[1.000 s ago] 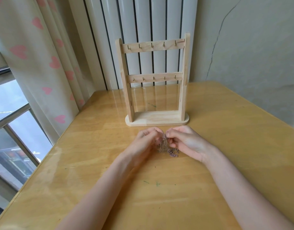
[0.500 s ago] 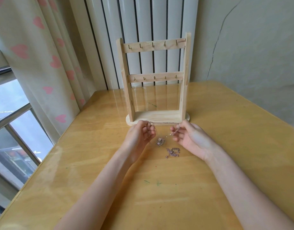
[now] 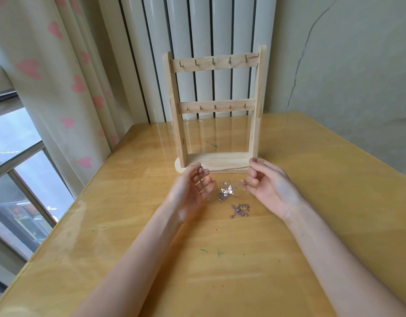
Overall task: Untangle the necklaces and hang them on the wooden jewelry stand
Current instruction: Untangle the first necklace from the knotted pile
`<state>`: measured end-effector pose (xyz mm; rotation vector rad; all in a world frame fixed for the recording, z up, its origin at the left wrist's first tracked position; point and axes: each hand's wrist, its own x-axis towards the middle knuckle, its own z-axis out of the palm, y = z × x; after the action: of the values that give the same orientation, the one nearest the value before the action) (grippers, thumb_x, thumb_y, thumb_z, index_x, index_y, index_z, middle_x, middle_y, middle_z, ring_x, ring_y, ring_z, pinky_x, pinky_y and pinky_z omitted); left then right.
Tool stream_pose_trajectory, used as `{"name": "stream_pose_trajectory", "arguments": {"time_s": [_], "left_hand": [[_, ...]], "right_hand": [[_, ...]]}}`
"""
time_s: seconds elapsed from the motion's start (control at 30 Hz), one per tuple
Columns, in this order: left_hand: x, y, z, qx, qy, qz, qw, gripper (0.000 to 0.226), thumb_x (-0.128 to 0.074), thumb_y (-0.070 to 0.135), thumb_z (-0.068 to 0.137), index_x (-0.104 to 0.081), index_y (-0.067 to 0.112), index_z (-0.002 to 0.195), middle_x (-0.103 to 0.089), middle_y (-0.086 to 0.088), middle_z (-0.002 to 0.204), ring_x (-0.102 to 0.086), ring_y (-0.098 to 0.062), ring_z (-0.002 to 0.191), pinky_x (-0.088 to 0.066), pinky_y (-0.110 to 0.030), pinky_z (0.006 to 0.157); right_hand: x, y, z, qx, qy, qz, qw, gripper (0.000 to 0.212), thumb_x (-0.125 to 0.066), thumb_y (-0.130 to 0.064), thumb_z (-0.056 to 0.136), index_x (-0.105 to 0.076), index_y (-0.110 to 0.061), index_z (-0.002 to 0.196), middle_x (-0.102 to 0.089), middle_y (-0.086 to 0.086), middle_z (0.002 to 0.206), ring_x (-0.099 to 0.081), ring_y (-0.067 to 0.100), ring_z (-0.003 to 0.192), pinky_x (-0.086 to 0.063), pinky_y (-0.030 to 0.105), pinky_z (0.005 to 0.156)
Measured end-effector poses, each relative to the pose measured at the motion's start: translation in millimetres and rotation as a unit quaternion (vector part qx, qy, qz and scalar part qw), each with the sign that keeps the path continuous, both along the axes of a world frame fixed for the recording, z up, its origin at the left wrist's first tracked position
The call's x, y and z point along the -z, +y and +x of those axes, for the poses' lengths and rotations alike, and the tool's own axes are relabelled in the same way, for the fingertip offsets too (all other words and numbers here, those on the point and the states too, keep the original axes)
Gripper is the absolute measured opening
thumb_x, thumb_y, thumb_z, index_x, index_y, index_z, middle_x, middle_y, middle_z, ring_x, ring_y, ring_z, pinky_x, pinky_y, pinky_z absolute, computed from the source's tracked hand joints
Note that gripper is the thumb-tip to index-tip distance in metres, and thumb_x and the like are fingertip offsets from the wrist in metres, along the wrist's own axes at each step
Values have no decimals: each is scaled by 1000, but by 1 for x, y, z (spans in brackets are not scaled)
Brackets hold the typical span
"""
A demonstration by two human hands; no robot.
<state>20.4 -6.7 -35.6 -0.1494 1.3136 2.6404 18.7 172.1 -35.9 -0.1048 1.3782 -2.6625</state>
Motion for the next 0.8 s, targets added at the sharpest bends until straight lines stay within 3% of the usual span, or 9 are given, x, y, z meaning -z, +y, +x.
{"name": "stream_pose_trajectory", "arguments": {"time_s": [0.1, 0.3, 0.43, 0.53, 0.6, 0.67, 0.73, 0.8], "left_hand": [[-2, 0, 2, 21, 15, 26, 999, 20, -49, 22, 93, -50, 15, 74, -54, 6, 59, -48, -4, 45, -51, -18, 51], [-7, -6, 4, 44, 37, 156, 986, 7, -56, 19, 81, -61, 15, 84, -62, 6, 71, -49, 0, 45, -54, -17, 58], [-11, -4, 5, 62, 61, 161, 983, 15, -55, 18, 83, -62, 16, 96, -70, 0, 94, -66, -6, 72, -57, -28, 79], [-15, -5, 6, 72, 95, 85, 989, 25, -51, 21, 89, -60, 25, 112, -68, 1, 110, -66, -11, 88, -53, -32, 86], [-17, -8, 5, 67, 105, 11, 992, 30, -52, 21, 91, -58, 27, 119, -68, 4, 103, -64, -9, 77, -55, -24, 72], [-15, -10, 3, 45, 108, -111, 987, 29, -54, 16, 90, -61, 23, 118, -65, 6, 89, -55, -7, 65, -47, -17, 59], [-10, -11, 0, -5, 93, -236, 967, 26, -52, 9, 91, -64, 18, 112, -59, 4, 81, -47, -9, 62, -39, -18, 59], [-3, -11, -2, -51, 87, -358, 928, 27, -49, 3, 90, -65, 15, 109, -53, -1, 80, -42, -10, 61, -36, -19, 58]], "right_hand": [[-1, 1, 1, -2, 2, -8, 1000, 15, -51, -5, 89, -53, -16, 79, -53, -2, 62, -48, 9, 49, -43, 29, 74], [2, -1, 2, -11, -2, 39, 999, 15, -51, 0, 89, -55, -13, 81, -59, 0, 65, -56, 10, 54, -43, 32, 82], [4, -6, 3, -2, 31, 170, 985, 17, -51, 4, 89, -57, -10, 82, -62, 4, 73, -58, 13, 65, -45, 27, 77], [1, -8, 5, 6, 61, 191, 980, 18, -51, 8, 87, -61, -7, 84, -63, 6, 77, -56, 14, 67, -47, 26, 75], [-2, -6, 5, 18, 86, 201, 976, 20, -51, 9, 86, -63, -8, 84, -64, 4, 79, -56, 12, 69, -46, 24, 75], [-4, -4, 5, 45, 113, 277, 953, 24, -53, 8, 85, -65, -13, 84, -66, -1, 84, -57, 9, 76, -44, 17, 76], [-1, -4, 3, 75, 123, 371, 918, 29, -53, 7, 84, -65, -19, 84, -66, -5, 93, -57, 7, 84, -43, 13, 76], [4, -3, 0, 122, 102, 434, 887, 30, -52, 5, 84, -66, -21, 85, -66, -4, 99, -58, 11, 91, -44, 18, 79]]}}
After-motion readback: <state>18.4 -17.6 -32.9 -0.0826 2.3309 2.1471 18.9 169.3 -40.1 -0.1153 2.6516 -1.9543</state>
